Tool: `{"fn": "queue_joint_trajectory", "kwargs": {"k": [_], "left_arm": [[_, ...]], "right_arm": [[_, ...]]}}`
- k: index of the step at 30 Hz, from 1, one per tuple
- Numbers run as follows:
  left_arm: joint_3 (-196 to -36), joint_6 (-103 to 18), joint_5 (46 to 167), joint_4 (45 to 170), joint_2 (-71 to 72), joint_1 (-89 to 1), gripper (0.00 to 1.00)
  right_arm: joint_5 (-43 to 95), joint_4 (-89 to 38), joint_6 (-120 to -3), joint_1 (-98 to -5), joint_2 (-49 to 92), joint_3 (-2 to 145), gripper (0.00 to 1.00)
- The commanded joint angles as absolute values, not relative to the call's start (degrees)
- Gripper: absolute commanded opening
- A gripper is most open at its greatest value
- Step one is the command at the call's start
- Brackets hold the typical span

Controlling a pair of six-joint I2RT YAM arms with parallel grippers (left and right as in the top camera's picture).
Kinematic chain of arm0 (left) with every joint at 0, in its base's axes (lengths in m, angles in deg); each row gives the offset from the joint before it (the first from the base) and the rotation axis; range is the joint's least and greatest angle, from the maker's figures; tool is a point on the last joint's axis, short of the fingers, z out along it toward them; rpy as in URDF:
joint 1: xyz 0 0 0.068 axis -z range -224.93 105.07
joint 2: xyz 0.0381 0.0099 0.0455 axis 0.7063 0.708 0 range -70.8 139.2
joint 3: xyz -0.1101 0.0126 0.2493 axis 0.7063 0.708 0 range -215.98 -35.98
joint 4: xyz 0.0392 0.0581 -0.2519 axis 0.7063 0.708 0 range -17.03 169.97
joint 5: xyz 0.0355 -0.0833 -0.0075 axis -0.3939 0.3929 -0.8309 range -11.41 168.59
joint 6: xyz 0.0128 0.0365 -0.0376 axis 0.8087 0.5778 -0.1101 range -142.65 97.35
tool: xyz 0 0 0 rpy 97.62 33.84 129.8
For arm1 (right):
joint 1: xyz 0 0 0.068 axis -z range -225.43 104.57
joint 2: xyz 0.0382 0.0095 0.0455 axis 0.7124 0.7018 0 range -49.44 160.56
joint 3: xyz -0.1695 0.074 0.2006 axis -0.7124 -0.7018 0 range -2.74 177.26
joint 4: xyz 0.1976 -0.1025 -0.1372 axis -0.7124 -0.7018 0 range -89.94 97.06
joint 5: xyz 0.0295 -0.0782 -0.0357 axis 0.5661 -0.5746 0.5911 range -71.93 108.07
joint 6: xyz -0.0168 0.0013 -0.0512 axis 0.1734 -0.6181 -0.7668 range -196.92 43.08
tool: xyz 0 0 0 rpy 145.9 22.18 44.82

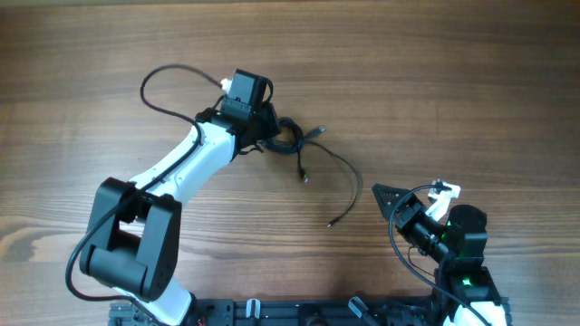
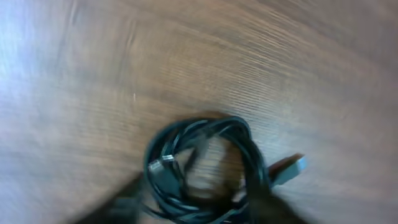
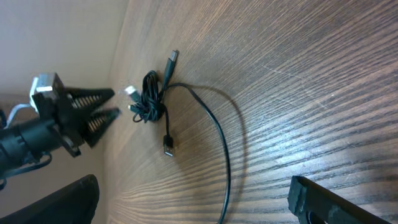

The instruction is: Untangle cables

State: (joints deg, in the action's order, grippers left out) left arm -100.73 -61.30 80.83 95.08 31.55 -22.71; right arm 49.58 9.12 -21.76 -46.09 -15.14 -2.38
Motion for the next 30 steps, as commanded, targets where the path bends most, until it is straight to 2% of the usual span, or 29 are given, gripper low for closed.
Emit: {"fn": "queue_joint_trajectory", "kwargs": {"k": [1,9,11,16,22,25,30], "left_arm": [[-100.3,-56.5,81.0,92.5,31.2,-23.1,1.0],[-100.3,14.7,81.7,84.6,31.5,-24.7,1.0],[-100.3,26.4,84.5,83.4,32.0,-24.7,1.0],[-100.3,35.3,89.9,81.9,35.2,-24.6,0.93],[-100.3,42.5,94.3,80.9,39.5,-24.6,0.94],[-100.3,43.1,96.5,78.8,41.7,-24.6,0.88],[-100.3,43.1,98.8,74.4,46.3,-24.2,0.85]], "right_arm": [[50.2,9.1,-22.9,-46.2,-14.9,-2.4,1.0],[50.1,9.1,-22.9,-46.2,-14.9,-2.4,1.0],[50.1,9.1,-22.9,-46.2,-14.9,-2.4,1.0],[49.8,9.1,-22.9,-46.2,-14.9,-2.4,1.0],[48.5,9.1,-22.9,-46.2,-14.9,-2.4,0.99],[47.5,9.1,-22.9,-46.2,-14.9,-2.4,1.0],[46.7,9.1,-22.9,-46.2,-14.9,-2.4,1.0]]}}
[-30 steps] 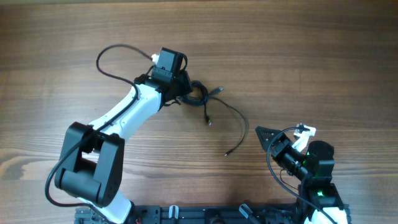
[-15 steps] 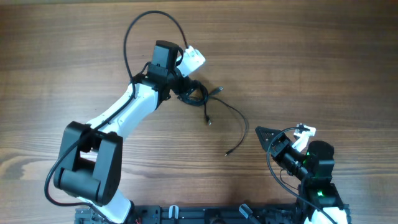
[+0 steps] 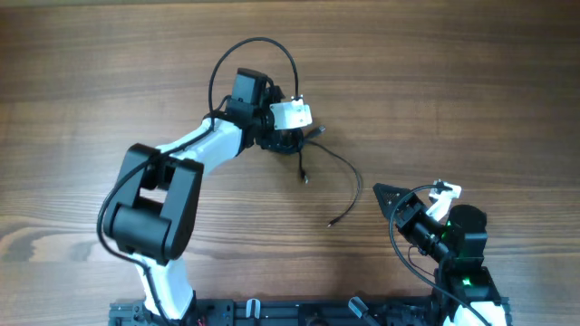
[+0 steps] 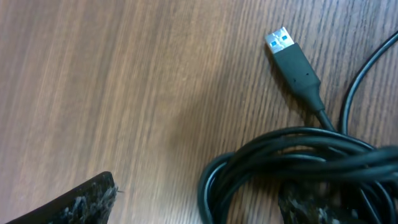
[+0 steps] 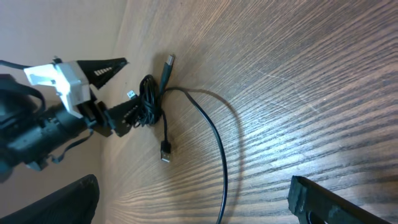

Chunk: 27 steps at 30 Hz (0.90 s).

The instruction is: Untangle cables

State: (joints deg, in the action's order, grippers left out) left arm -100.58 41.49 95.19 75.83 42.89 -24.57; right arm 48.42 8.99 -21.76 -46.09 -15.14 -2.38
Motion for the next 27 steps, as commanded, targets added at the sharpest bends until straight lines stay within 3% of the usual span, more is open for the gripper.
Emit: {"fn": "queue_joint_trajectory", "kwargs": {"k": [1,3,4,6,7,15,18,20,24,27], "left_arm": [[-100.3,43.1,99.7,74.4,46.8,-24.0,0.84],[-100.3,43.1,100.2,74.4,47.9,-23.3,0.73],[-100.3,43.1,100.3,74.4,48.2,-22.8,0.63],[-100.3,41.9,100.2,73.6,48.1,-21.8,0.19],[-100.3,39.4,99.9,72.0,48.1,-21.5,0.04],[-100.3,12.2,84.1,66.5,45.4,-21.3,0.04],[-100.3,-12.8,71.5,68.6,41.2,-21.3,0.04],[-100.3,-23.5,68.4,70.9,38.2,-21.3,0.04],[-100.3,-59.4,69.2,84.7,31.8,-21.1,0.04],[-100.3,-71.2,74.7,94.6,30.6,-20.1,0.04]], "right_arm": [[46.5,9.1,-22.9,-46.2,-14.9,-2.4,1.0],[46.4,9.1,-22.9,-46.2,-14.9,-2.4,1.0],[46.4,9.1,-22.9,-46.2,-14.9,-2.4,1.0],[46.4,9.1,-22.9,-46.2,-14.9,-2.4,1.0],[46.4,9.1,-22.9,-46.2,-14.9,-2.4,0.98],[47.7,9.1,-22.9,-46.2,-14.9,-2.4,0.94],[47.7,9.1,-22.9,-46.2,-14.9,-2.4,0.93],[47.8,9.1,-22.9,-46.2,-14.9,-2.4,0.93],[49.5,9.1,-23.0,-46.2,-14.9,-2.4,0.93],[51.0,9.1,-25.3,-46.2,-14.9,-2.4,0.93]]}}
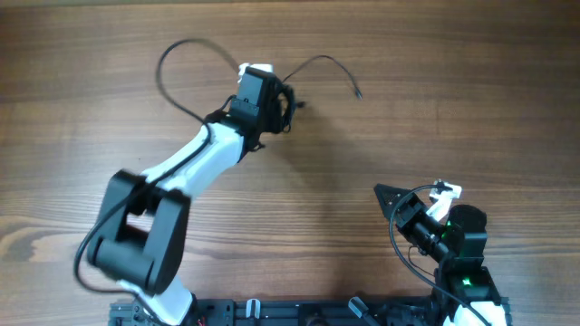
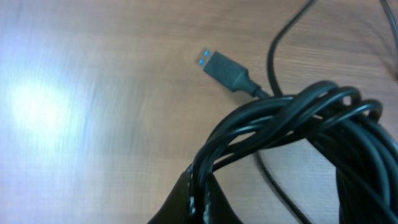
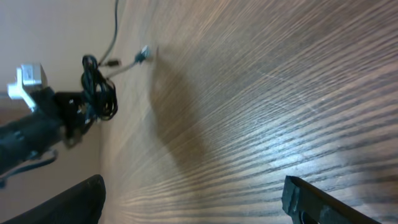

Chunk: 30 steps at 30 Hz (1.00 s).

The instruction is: Untangle cables

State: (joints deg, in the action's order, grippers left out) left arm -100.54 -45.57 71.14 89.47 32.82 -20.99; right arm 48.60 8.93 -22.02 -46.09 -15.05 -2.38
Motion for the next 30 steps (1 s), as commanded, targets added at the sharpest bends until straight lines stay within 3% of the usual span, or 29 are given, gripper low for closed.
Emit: {"fn": "queue_joint_trajectory", "kwargs": {"k": [1,2,3,4,6,9,10,13,14,24,25,26,28,30], "left_arm": [[-100.3,-71.1,76.7,97.5,30.6,-19.8,0.19],[-100.3,-71.1,77.3,101.2,30.6,-19.4,0.39],[-100.3,-71.1,77.3,103.2,30.6,-19.1,0.65],[-100.3,-71.1,77.2,105.7,30.6,-18.8,1.0],[-100.3,-69.2,76.0,108.1,30.6,-18.7,1.0],[-100.3,-56.8,73.4,108.1,30.6,-19.0,1.0],[-100.3,-55.0,73.4,107.5,30.6,-19.0,0.98],[-100.3,-54.6,73.4,105.9,30.8,-19.0,0.71],[-100.2,-54.6,73.4,105.7,31.0,-19.0,0.68],[-99.5,-56.1,74.5,100.2,39.0,-18.8,0.72],[-99.5,-56.1,74.5,99.5,39.6,-18.8,0.67],[-99.5,-56.1,74.5,98.8,40.2,-18.8,0.54],[-99.5,-56.1,74.6,97.7,41.3,-18.8,0.05],[-99.5,-56.0,74.5,98.0,41.3,-18.8,0.04]], "right_arm": [[51.2,9.1,-26.4,-46.2,-14.9,-2.4,0.93],[51.2,9.1,-26.7,-46.2,-14.9,-2.4,0.93],[51.2,9.1,-27.1,-46.2,-14.9,-2.4,0.94],[51.2,9.1,-27.5,-46.2,-14.9,-2.4,0.94],[51.1,9.1,-27.4,-46.2,-14.9,-2.4,0.96],[51.0,9.1,-27.4,-46.2,-14.9,-2.4,0.97],[51.0,9.1,-27.5,-46.2,-14.9,-2.4,0.97],[51.0,9.1,-27.4,-46.2,-14.9,-2.4,0.97],[51.0,9.1,-27.4,-46.2,-14.9,-2.4,0.97],[51.1,9.1,-25.6,-46.2,-14.9,-2.4,1.0],[51.2,9.1,-26.1,-46.2,-14.9,-2.4,1.0],[51.2,9.1,-26.1,-46.2,-14.9,-2.4,1.0],[52.1,9.1,-26.2,-46.2,-14.9,-2.4,1.0],[52.9,10.1,-30.2,-46.2,-14.9,-2.3,0.99]]}}
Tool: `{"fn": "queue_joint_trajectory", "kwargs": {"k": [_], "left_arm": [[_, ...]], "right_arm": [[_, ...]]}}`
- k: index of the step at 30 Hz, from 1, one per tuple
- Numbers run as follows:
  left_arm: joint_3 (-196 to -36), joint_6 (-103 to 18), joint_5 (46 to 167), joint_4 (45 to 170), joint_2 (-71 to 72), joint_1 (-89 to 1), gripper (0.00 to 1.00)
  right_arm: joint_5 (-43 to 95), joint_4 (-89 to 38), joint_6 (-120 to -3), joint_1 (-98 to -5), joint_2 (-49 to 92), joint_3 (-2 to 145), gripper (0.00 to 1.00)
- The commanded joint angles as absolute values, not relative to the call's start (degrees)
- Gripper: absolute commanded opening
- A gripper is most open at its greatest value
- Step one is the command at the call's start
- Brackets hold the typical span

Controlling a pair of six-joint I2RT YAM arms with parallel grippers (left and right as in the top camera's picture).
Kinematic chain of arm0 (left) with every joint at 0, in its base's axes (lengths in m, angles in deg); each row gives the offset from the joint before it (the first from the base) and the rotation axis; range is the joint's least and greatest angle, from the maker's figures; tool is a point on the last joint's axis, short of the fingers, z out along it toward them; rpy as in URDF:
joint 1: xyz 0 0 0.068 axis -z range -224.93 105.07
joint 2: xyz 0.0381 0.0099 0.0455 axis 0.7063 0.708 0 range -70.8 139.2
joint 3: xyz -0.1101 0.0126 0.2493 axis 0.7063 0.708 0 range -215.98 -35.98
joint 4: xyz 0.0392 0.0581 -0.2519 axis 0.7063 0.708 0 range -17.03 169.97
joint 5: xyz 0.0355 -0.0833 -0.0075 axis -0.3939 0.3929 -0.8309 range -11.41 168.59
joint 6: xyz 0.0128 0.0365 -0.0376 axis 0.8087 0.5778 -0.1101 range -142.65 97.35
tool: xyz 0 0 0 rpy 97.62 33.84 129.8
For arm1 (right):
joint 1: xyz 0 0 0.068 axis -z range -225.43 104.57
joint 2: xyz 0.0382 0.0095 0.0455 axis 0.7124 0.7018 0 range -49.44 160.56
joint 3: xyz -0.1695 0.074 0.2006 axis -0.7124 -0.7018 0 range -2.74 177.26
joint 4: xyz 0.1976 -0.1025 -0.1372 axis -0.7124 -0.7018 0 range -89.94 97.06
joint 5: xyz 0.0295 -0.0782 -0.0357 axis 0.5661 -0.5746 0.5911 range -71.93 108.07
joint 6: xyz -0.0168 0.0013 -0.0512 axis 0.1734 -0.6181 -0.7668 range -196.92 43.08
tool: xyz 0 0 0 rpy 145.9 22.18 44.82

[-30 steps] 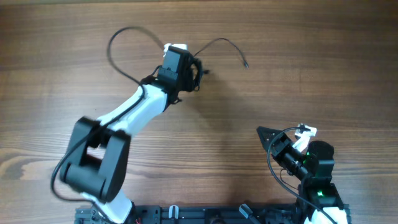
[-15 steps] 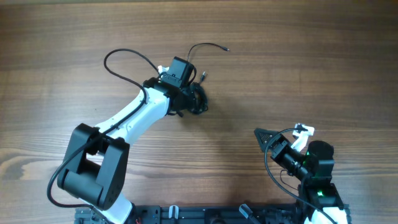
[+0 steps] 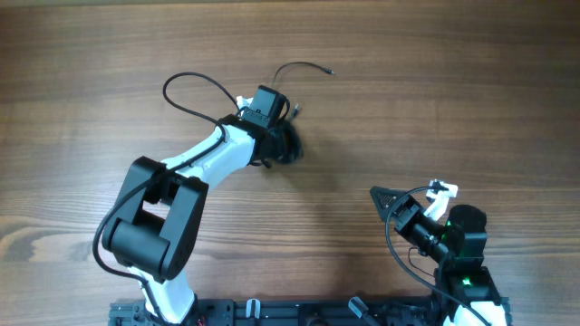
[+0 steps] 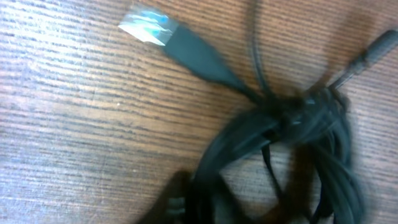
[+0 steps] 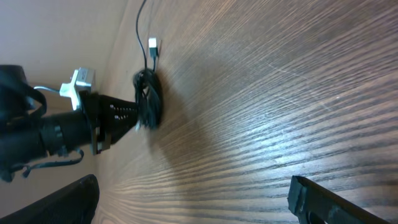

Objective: Untangle cables
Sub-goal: 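Move the right gripper toward the bundle held by the left gripper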

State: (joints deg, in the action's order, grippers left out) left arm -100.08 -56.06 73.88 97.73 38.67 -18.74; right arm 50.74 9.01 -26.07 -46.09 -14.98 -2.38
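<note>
A black cable bundle [image 3: 288, 145] sits mid-table with my left gripper [image 3: 277, 143] shut on it. In the left wrist view the coils [image 4: 292, 137] fill the frame above the gripper [image 4: 205, 208], which pinches several strands. A blue-tipped USB plug [image 4: 163, 34] sticks out at the upper left and a thin plug [image 4: 373, 53] at the upper right. One thin tail [image 3: 308, 66] curls away toward the far side. My right gripper [image 3: 388, 204] stands open near the front right, far from the bundle [image 5: 149, 102], nothing between its fingers [image 5: 323, 199].
The wooden table [image 3: 453, 91] stretches all round the bundle. The left arm's own black wire [image 3: 186, 91] loops up to the left of the wrist. The arm bases [image 3: 299, 312] line the front edge.
The left gripper, still shut on the bundle, has shifted from the far side back toward mid-table and sits lower. The loose tail now curls shorter toward the far side. The right arm has not moved.
The bundle lay mid-table with a long tail running toward the front right, the left gripper above it. Then the gripper stood open astride the coils. Then it was shut on them, farther back with the tail swung out. Now the bundle is back near mid-table.
</note>
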Motion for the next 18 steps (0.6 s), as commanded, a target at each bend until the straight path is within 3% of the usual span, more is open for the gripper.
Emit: {"fn": "queue_joint_trajectory", "kwargs": {"k": [1,6,10,11,14,16,18], "left_arm": [[-99.6,-56.1,74.5,98.5,40.6,-18.8,0.04],[-99.7,-56.5,75.0,105.1,28.2,-19.9,0.04],[-99.7,-56.5,82.6,107.6,15.2,-19.9,0.04],[-99.7,-56.5,85.5,108.0,12.6,-19.9,0.04],[-99.7,-54.4,88.5,110.5,6.3,-19.9,0.04],[-99.7,-54.4,88.1,112.6,4.0,-19.9,0.04],[-99.7,-54.4,88.1,113.7,3.4,-19.9,0.04]], "right_arm": [[52.3,9.7,-35.5,-46.2,-14.9,-1.4,1.0],[48.8,-8.0,-44.6,-46.2,-14.9,13.1,0.99],[64.1,-12.0,-45.3,-46.2,-14.9,19.9,1.0],[69.6,-10.5,-45.3,-46.2,-14.9,19.9,0.94],[76.9,-9.5,-43.6,-46.5,-14.9,19.9,0.4],[78.6,-9.3,-40.8,-48.0,-14.9,19.9,0.25],[78.4,-8.3,-40.5,-50.1,-14.9,19.9,0.2]]}}
